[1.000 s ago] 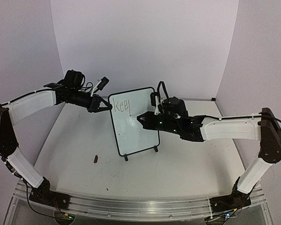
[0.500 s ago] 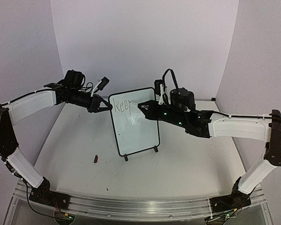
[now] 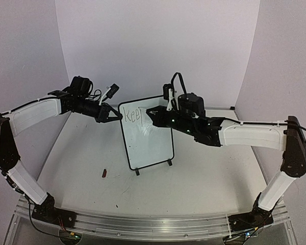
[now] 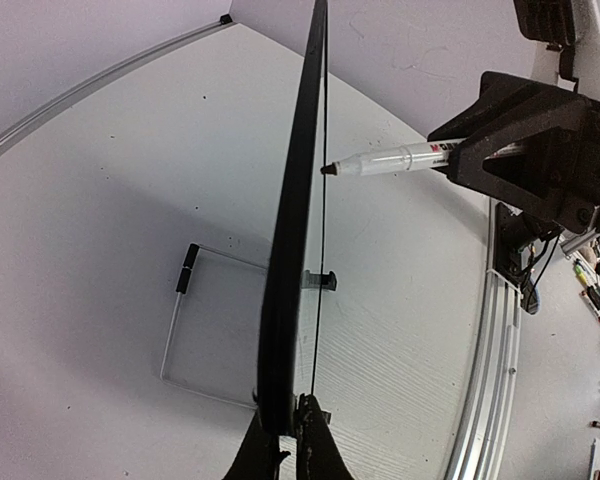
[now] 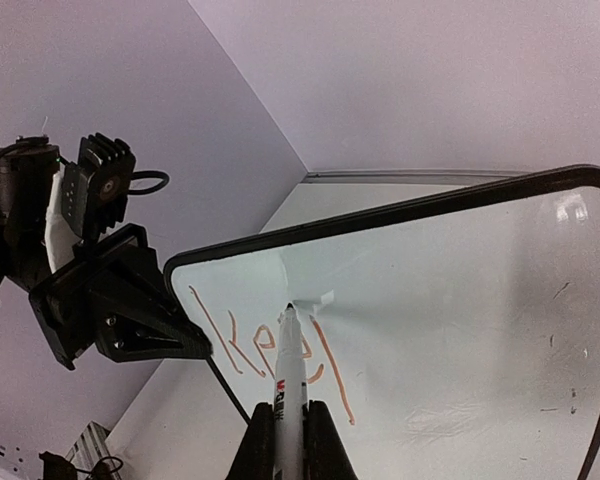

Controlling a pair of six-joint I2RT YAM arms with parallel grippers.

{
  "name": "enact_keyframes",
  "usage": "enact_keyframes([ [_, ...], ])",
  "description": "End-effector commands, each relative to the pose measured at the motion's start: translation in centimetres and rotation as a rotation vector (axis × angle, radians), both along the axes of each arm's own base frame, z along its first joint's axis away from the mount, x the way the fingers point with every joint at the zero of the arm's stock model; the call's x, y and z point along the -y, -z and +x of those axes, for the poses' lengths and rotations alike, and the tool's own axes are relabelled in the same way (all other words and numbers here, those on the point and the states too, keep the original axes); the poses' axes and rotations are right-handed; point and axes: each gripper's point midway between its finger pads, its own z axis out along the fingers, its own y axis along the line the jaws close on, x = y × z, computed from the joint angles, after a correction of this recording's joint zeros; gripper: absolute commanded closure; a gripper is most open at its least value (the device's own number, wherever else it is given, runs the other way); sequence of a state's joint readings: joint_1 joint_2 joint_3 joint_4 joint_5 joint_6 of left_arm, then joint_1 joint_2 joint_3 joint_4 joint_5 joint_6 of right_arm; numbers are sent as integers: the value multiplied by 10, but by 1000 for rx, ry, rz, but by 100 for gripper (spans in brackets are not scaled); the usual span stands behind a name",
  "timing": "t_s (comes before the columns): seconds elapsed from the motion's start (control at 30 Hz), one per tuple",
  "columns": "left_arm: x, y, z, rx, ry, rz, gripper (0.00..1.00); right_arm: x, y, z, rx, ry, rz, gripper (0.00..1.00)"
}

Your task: Write a sentence on the whiteboard

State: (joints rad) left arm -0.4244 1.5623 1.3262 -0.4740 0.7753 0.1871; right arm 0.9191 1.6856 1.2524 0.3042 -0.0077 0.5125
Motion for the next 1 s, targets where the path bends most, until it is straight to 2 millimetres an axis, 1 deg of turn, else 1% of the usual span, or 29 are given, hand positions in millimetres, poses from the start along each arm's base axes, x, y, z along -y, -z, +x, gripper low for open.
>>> enact_keyframes([
  [0.0, -3, 2, -3, 41, 0, 43, 100, 2, -21, 13, 48, 60, 32, 100],
  [0.3, -4, 2, -3, 43, -1, 44, 100, 10, -9, 18, 20, 114, 4, 100],
  [0.5, -3, 0, -4, 46, 1, 42, 100, 22, -6, 18, 9, 162, -5, 100],
  [0.63, -4, -1, -4, 50, 0, 42, 100, 27, -3, 17, 1, 172, -10, 100],
  [0.97, -3, -1, -5, 52, 2, 43, 100, 33, 15, 10, -40, 168, -33, 100],
])
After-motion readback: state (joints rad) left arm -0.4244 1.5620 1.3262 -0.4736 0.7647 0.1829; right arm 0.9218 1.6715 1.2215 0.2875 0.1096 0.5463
